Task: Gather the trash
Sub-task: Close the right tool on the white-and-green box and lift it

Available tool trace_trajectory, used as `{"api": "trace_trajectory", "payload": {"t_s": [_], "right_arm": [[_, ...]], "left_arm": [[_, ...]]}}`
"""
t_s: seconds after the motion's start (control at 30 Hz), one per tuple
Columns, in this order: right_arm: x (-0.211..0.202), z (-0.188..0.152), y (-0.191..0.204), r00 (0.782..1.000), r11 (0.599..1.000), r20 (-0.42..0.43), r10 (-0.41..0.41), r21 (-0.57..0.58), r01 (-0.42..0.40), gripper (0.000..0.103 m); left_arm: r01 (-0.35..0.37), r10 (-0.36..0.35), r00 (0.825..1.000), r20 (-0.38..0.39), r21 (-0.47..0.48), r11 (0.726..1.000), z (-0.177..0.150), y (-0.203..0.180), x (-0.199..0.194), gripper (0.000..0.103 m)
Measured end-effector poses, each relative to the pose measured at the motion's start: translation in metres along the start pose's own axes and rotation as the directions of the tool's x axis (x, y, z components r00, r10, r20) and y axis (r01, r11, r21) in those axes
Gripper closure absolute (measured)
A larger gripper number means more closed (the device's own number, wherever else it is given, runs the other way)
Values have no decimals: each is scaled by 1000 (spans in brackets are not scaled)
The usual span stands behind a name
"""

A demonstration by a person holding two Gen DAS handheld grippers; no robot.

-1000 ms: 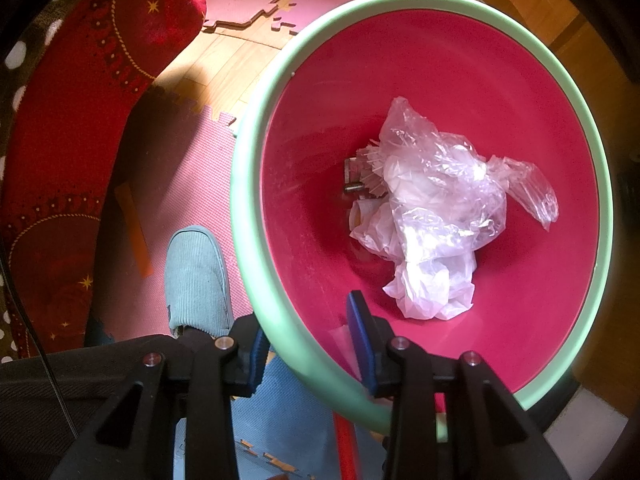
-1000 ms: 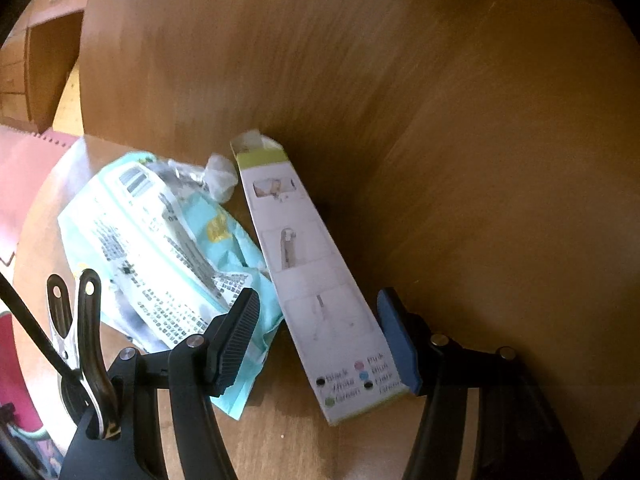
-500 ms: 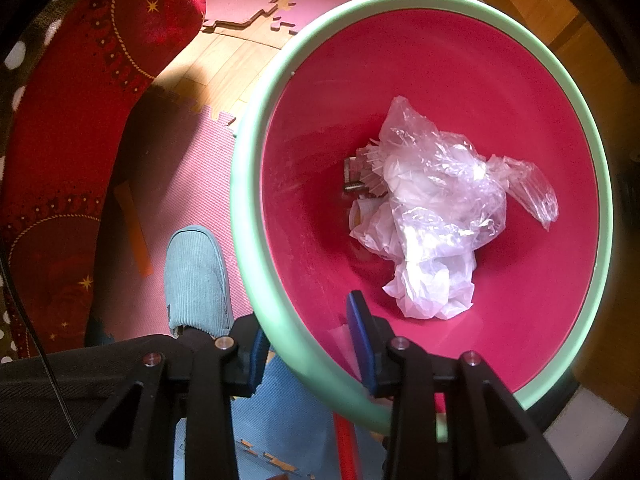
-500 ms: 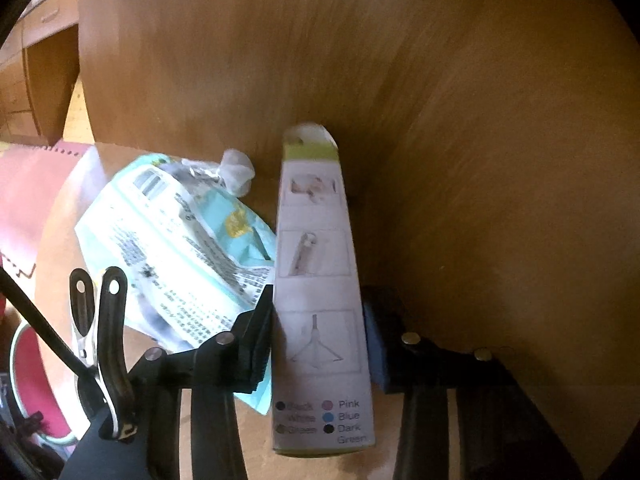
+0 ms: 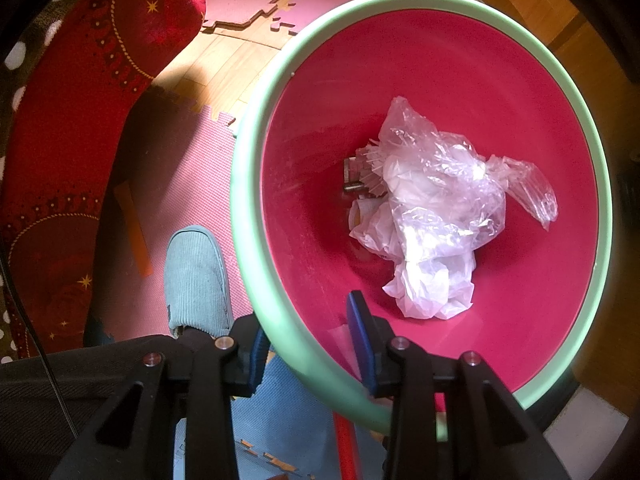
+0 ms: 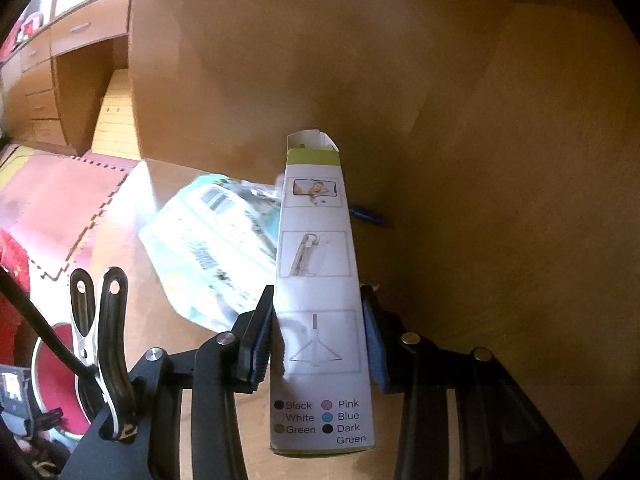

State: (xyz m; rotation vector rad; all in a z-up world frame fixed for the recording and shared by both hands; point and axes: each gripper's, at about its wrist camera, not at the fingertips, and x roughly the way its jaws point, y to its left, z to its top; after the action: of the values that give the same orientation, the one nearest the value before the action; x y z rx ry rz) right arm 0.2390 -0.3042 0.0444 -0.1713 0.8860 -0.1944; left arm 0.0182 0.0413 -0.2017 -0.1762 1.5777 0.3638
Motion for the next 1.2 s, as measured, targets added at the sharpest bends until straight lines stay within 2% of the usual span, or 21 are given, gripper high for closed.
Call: {"api": "trace_trajectory", "payload": {"t_s": [0.33, 0.6, 1.2], "right_arm": [[-27, -4, 37, 997, 997, 32, 72, -35, -71, 63], [-47, -7, 76, 986, 983, 67, 152, -114, -143, 63], [-47, -22, 140, 951, 933, 24, 308, -202, -297, 63]], "left_arm": [[-2, 2, 1000, 1, 1, 1000, 1, 0, -1, 65], [-1, 1, 1000, 0, 1, 1000, 1, 0, -1, 65], [-3, 3, 1000, 0, 2, 1000, 1, 0, -1, 65]]}}
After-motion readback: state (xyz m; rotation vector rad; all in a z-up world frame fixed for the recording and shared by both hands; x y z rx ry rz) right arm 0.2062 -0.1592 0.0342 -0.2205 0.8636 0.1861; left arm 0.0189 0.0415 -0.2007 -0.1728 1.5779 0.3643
